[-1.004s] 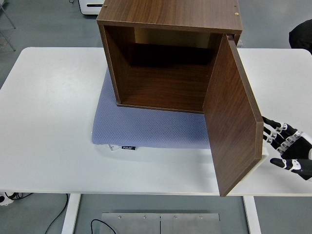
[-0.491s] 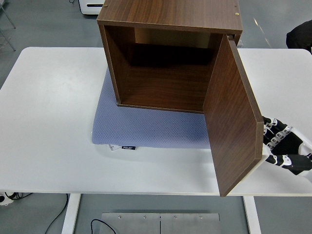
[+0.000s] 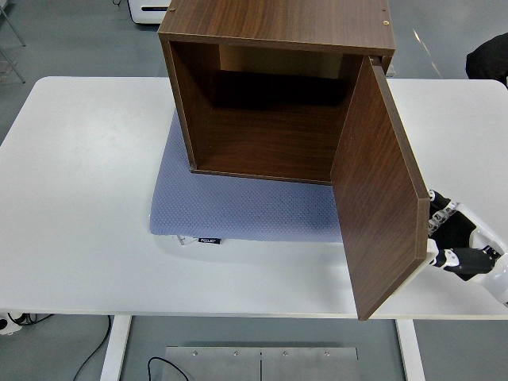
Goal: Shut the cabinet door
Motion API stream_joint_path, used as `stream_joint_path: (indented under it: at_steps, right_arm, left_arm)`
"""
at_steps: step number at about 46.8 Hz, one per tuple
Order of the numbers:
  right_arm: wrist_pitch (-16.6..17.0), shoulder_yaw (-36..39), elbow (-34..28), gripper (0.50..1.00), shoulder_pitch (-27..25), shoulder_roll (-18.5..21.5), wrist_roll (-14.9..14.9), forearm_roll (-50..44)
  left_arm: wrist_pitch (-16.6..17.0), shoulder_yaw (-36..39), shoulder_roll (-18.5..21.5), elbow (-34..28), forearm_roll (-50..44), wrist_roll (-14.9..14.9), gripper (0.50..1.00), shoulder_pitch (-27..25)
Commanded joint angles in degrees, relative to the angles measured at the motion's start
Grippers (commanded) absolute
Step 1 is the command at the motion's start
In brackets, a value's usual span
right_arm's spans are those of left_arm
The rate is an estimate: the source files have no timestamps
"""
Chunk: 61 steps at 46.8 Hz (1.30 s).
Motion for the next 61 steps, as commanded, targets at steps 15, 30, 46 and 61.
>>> stream_joint_path:
  at_steps: [15,30,46,61]
  right_arm:
    - [0.00,-2.87,0.00,1.000,3.19,1.89,0.00,0.00]
    - [0.00,-3.92,0.00,1.000,5.39,3.91,-2.54,0.00]
    - [0.00,-4.98,-0.52,1.000,7.15,5.58,-3.16,-0.35]
    - [0.00,-5.77,-0.70,1.000,8.03,6.99,-3.34,-0.44]
  left_arm:
    - [0.00,0.00,0.00,0.00,0.00,0.00,1.000,0.00]
    - [0.00,0.00,0.00,0.00,0.00,0.00,1.000,0.00]
    - [0.00,0.00,0.00,0.00,0.00,0.00,1.000,0.00]
    - [0.00,0.00,0.00,0.00,0.00,0.00,1.000,0.00]
